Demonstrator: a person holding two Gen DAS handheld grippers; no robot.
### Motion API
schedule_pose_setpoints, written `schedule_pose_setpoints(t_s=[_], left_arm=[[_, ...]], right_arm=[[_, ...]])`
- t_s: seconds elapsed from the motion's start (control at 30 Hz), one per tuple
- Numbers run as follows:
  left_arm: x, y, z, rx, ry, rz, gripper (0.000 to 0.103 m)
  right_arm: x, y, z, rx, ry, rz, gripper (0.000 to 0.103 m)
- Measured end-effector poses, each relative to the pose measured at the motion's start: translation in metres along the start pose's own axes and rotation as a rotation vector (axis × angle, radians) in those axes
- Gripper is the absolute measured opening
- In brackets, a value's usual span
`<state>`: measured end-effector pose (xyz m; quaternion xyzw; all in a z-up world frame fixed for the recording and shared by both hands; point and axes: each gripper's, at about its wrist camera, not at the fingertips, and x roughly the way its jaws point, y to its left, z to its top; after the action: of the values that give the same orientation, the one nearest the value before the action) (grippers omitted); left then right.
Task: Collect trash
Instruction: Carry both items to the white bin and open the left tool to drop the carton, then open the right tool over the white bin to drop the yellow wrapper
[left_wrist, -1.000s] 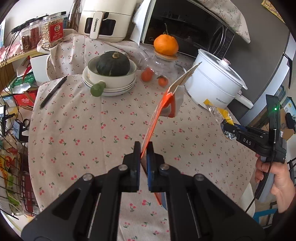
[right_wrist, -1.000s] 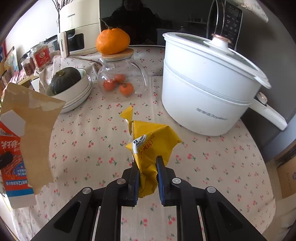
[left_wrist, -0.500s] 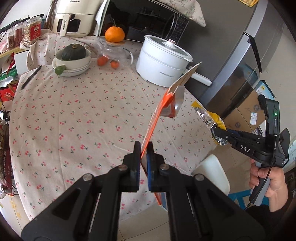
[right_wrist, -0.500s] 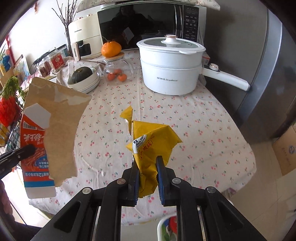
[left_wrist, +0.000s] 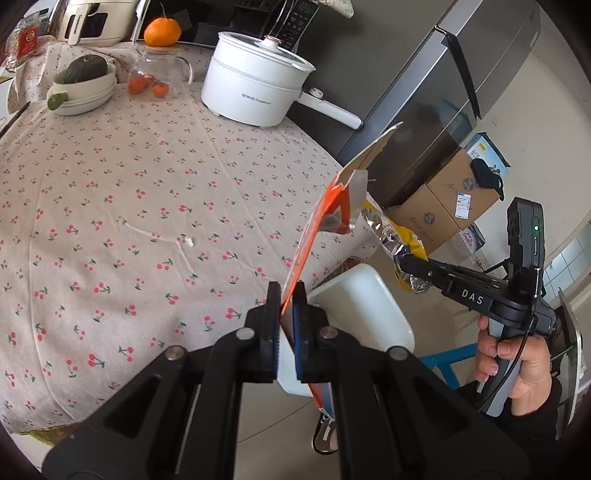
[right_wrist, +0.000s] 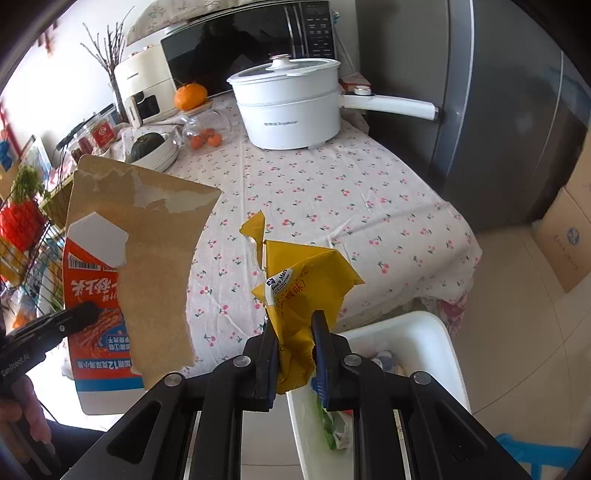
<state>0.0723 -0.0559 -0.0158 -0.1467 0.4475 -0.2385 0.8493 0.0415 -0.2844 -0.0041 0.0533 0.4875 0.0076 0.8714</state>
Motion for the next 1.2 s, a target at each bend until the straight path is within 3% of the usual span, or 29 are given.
schedule_pose_setpoints(t_s=[0.4,0.6,0.83,0.9,0.97,1.2], left_arm=[[0.068,-0.071,-0.012,0.132,0.109,-0.051,0.007],[0.112,-0.086,-0.024,0.178,0.165,-0.031,0.007],[0.136,-0.094,-0.032,0.239,0.173,-0.042,0.009],[0.136,-0.094,-0.031,0.243,0.182,-0.040,0.034],[0.133,-0.094,-0.029,0.241,0.183,-0.035,0.051],[0.119,-0.089,-0.028,0.252,0.202,0.033,0.078]], right_arm=[[-0.008,-0.076,-0.035,0.144,0.056,-0.091,0.017],[-0.006,-0.105,-0.046,0.203,0.088,-0.139,0.017],[-0.005,-0.126,-0.054,0.250,0.118,-0.162,0.018],[-0.004,-0.130,-0.055,0.261,0.125,-0.164,0.018],[-0.004,-0.132,-0.056,0.265,0.130,-0.164,0.018],[0.001,-0.129,-0.058,0.256,0.158,-0.163,0.018]])
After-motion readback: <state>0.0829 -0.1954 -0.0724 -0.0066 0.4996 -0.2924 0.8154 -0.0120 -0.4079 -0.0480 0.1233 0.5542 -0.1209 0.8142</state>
